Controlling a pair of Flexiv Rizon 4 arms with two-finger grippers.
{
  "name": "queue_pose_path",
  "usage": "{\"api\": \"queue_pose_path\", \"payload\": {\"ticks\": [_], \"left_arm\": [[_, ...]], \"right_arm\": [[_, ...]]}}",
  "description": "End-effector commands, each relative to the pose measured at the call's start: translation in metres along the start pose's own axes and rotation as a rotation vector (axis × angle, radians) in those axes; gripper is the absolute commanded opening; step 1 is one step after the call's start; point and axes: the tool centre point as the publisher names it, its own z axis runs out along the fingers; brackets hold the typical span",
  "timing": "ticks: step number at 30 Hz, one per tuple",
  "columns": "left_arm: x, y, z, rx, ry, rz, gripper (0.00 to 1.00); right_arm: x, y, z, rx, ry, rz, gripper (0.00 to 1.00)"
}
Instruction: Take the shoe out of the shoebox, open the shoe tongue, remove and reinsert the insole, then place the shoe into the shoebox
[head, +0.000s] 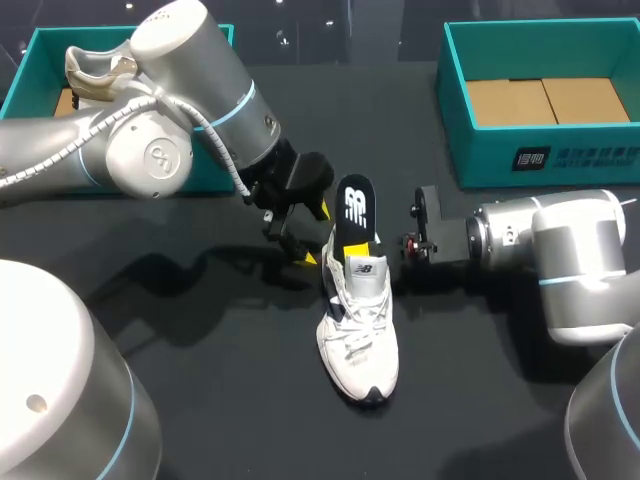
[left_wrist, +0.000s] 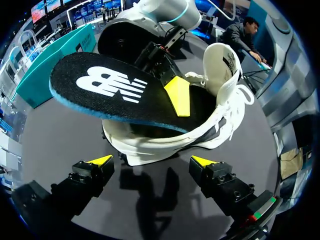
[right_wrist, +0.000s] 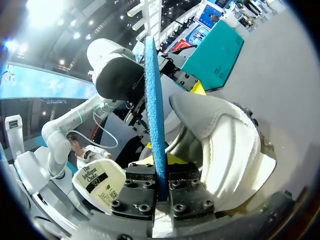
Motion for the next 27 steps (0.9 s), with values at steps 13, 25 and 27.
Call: {"api": "queue_pose_path", "payload": {"ticks": [13, 25, 27], "left_arm": [[0.001, 0.001, -0.001, 0.000, -0.001, 0.001, 1.00], [0.001, 0.001, -0.001, 0.000, -0.001, 0.001, 1.00], [0.001, 0.001, -0.001, 0.000, -0.001, 0.001, 1.00]], "right_arm": [[0.017, 0.041, 0.003, 0.034, 0.016, -0.133, 0.27], [0.003, 0.048, 0.003, 0.038, 0.021, -0.114, 0.00], [0.001, 0.044, 0.003, 0.036, 0.023, -0.098, 0.00]]}}
